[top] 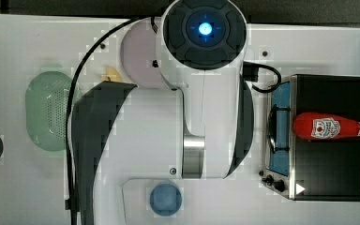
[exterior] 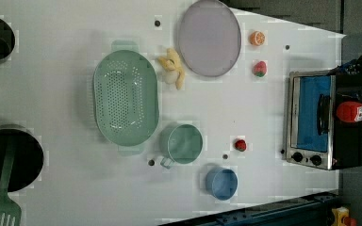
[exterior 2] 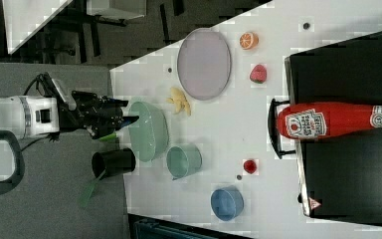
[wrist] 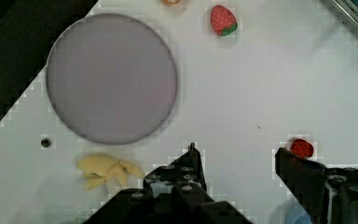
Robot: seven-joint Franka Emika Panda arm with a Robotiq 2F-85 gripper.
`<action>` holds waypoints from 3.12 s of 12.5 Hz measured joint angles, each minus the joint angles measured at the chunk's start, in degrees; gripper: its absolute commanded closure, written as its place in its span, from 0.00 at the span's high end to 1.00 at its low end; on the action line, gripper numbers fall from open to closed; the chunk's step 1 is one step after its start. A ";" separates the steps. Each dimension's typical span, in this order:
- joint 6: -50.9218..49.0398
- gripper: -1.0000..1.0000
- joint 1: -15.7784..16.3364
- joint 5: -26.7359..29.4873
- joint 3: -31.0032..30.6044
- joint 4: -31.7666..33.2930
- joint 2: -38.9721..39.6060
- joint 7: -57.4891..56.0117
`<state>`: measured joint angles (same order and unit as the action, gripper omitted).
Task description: Pick Ketchup from oven and place it on table.
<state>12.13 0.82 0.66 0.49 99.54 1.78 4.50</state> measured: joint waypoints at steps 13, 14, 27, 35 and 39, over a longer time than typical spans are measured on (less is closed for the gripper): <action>-5.39 1.00 -3.09 -0.74 12.35 10.97 -17.00 0.15; -5.27 1.00 -3.35 0.22 13.79 10.91 -16.13 0.15; 21.13 1.00 -6.31 5.28 32.69 7.05 14.81 0.10; 22.14 0.62 -6.17 7.20 32.24 6.55 17.61 0.23; 18.30 0.62 -6.10 7.11 31.71 2.29 17.83 0.03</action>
<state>30.44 -5.29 7.77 32.20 101.83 19.61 4.53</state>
